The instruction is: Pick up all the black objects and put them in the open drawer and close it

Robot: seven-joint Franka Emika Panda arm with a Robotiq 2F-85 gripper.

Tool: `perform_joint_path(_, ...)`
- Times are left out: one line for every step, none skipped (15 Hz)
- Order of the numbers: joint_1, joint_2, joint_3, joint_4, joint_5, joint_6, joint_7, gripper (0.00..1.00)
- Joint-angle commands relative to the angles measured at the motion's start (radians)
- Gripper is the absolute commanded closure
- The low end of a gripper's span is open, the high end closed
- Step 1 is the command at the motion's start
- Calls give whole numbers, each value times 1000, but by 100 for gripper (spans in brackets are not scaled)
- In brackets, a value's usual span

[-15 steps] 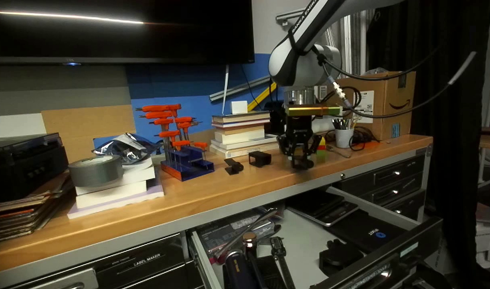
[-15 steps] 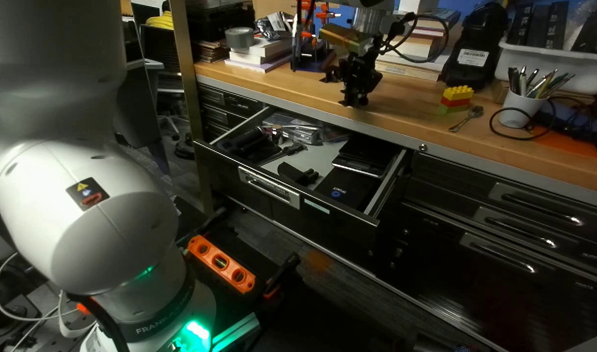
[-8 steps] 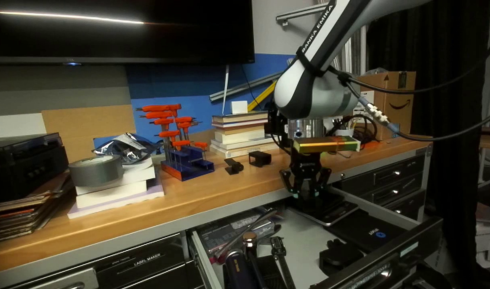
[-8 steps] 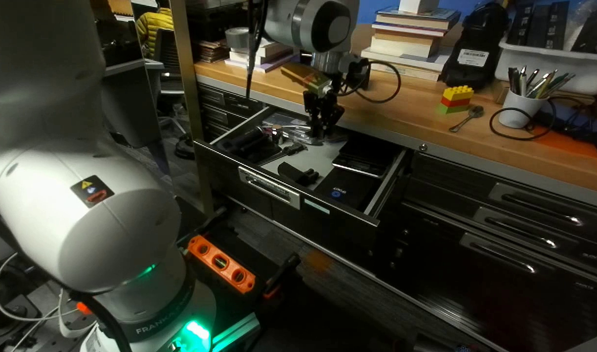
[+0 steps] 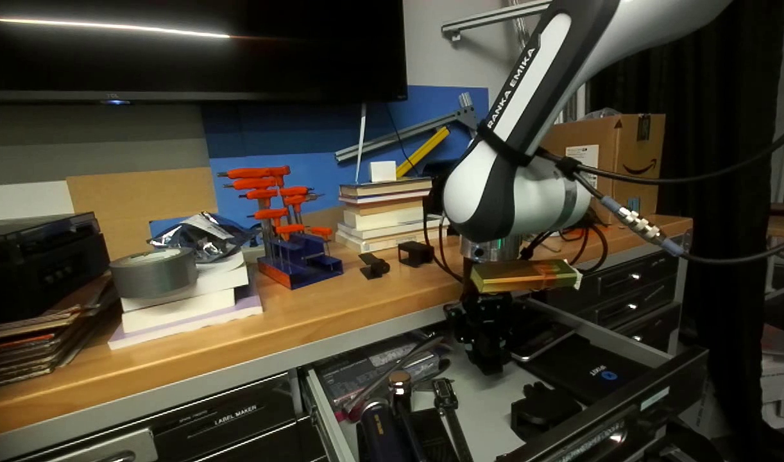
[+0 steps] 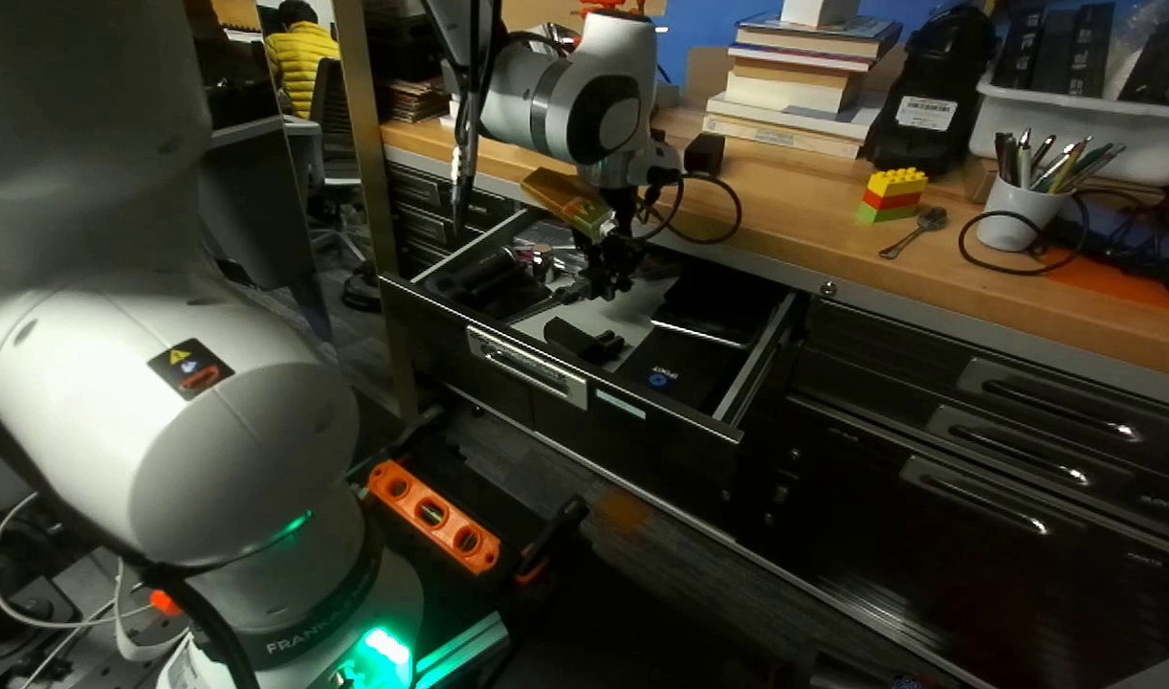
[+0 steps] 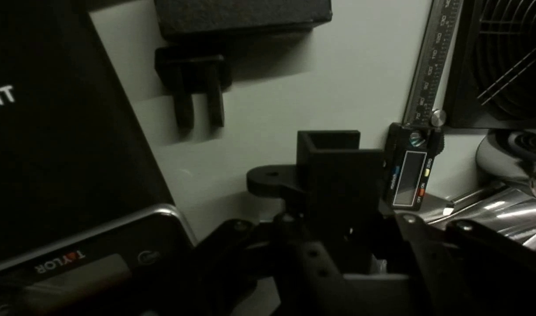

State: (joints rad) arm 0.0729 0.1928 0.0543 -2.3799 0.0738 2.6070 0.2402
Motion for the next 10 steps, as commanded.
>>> perform_joint_path(10,57,-9,34,-6,68,13,87)
perform_joint_path(10,77,-12,51,-8,71,13,87)
perform_joint_path(10,93,-15,63,-9,77,12,87)
perform_joint_path(9,110,-20,79,-10,75,11,87)
perform_joint_path(6,126,-23,98,-6,71,7,87)
perform_joint_path(6,140,-29,114,-8,68,7,87)
perform_joint_path(6,154,-36,135,-13,62,8,87)
perform_joint_path(5,165,-40,153,-11,59,5,87)
perform_joint_path(5,179,-46,173,-15,54,5,87)
perform_joint_path(2,190,-47,191,-10,50,-2,87)
